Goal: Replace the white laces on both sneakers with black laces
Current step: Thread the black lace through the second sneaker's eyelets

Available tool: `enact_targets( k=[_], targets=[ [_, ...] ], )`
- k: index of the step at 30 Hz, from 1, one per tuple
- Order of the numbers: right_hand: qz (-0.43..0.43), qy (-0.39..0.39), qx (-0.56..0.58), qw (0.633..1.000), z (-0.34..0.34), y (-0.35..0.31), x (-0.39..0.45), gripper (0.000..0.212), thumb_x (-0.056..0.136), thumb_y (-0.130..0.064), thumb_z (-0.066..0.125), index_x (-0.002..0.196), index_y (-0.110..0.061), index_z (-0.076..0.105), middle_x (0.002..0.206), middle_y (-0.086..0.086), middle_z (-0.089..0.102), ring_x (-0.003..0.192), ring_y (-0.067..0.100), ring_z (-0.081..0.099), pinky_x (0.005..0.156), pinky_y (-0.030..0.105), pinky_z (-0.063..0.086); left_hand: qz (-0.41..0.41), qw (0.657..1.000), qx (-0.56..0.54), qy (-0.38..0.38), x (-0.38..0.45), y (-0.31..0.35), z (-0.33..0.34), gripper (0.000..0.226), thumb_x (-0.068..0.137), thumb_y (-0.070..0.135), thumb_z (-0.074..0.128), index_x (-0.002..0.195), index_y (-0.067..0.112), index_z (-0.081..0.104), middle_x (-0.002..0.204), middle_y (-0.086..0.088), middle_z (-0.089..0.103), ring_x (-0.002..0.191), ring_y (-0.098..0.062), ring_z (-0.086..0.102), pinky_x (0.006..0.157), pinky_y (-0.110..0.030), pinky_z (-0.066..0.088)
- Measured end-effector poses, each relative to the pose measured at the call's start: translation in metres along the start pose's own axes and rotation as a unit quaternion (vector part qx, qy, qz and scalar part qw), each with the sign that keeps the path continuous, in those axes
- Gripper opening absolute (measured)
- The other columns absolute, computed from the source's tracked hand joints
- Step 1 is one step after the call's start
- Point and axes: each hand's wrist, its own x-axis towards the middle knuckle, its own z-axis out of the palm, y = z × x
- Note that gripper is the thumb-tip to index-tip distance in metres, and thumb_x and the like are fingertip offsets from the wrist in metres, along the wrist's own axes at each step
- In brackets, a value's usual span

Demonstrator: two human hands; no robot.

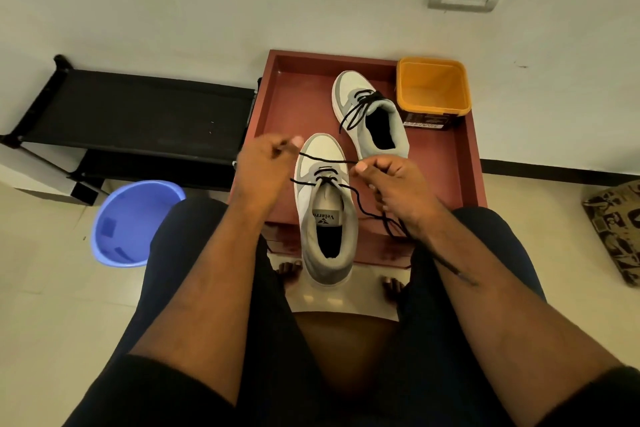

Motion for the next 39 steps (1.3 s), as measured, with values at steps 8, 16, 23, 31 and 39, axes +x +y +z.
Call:
enact_targets(
  k=[8, 16, 23, 31, 39],
  targets=[
    [0.025, -0.027, 0.002, 0.999, -0.002, 0.002, 0.002, 0.011, 0.088, -0.014, 0.069, 0.087, -0.003, 0.071, 0.049, -0.006, 0.047, 0.042, 0.010, 0.030, 0.038, 0.020, 0.023, -0.034, 0.990, -0.013, -0.137, -0.003, 0.000, 0.009, 0.016, 0.093, 0.025, 0.063, 0.083, 0.015, 0.071, 0.061, 0.004, 0.061, 0.051, -0.005, 0.052, 0.056, -0.022, 0.046],
    [-0.019, 0.075, -0.041, 0.996, -0.014, 0.008, 0.014, 0.010, 0.085, -0.013, 0.071, 0.088, -0.021, 0.074, 0.063, -0.005, 0.061, 0.055, 0.006, 0.048, 0.050, 0.016, 0.042, -0.049, 0.981, 0.138, 0.125, 0.004, -0.012, -0.004, 0.017, 0.092, 0.031, 0.064, 0.106, 0.022, 0.070, 0.102, 0.001, 0.066, 0.085, -0.015, 0.065, 0.074, -0.029, 0.055],
    [-0.050, 0.022, -0.053, 0.997, 0.001, 0.006, 0.010, 0.014, 0.082, -0.006, 0.073, 0.096, -0.003, 0.072, 0.064, 0.002, 0.060, 0.049, 0.000, 0.048, 0.049, 0.012, 0.042, 0.006, 0.986, -0.018, -0.165, -0.009, -0.002, 0.037, 0.037, 0.090, 0.009, 0.066, 0.127, 0.013, 0.063, 0.102, -0.005, 0.068, 0.074, -0.008, 0.063, 0.065, -0.019, 0.053],
    [-0.045, 0.042, -0.050, 0.997, -0.005, 0.010, 0.014, 0.015, 0.082, -0.008, 0.074, 0.093, -0.017, 0.075, 0.072, -0.001, 0.068, 0.058, 0.004, 0.054, 0.056, 0.018, 0.046, -0.032, 0.989, -0.039, -0.142, 0.002, -0.005, 0.008, 0.037, 0.085, 0.005, 0.071, 0.120, 0.014, 0.066, 0.102, 0.002, 0.069, 0.054, -0.014, 0.065, 0.051, -0.029, 0.054],
    [-0.049, 0.041, 0.013, 0.998, 0.002, 0.008, 0.012, 0.008, 0.079, -0.006, 0.075, 0.087, -0.007, 0.073, 0.069, 0.015, 0.068, 0.051, 0.012, 0.057, 0.051, 0.020, 0.046, 0.028, 0.980, -0.118, -0.160, -0.005, -0.001, 0.033, 0.026, 0.079, -0.001, 0.074, 0.105, 0.001, 0.070, 0.087, -0.011, 0.070, 0.067, -0.011, 0.069, 0.068, -0.028, 0.060]
  ],
)
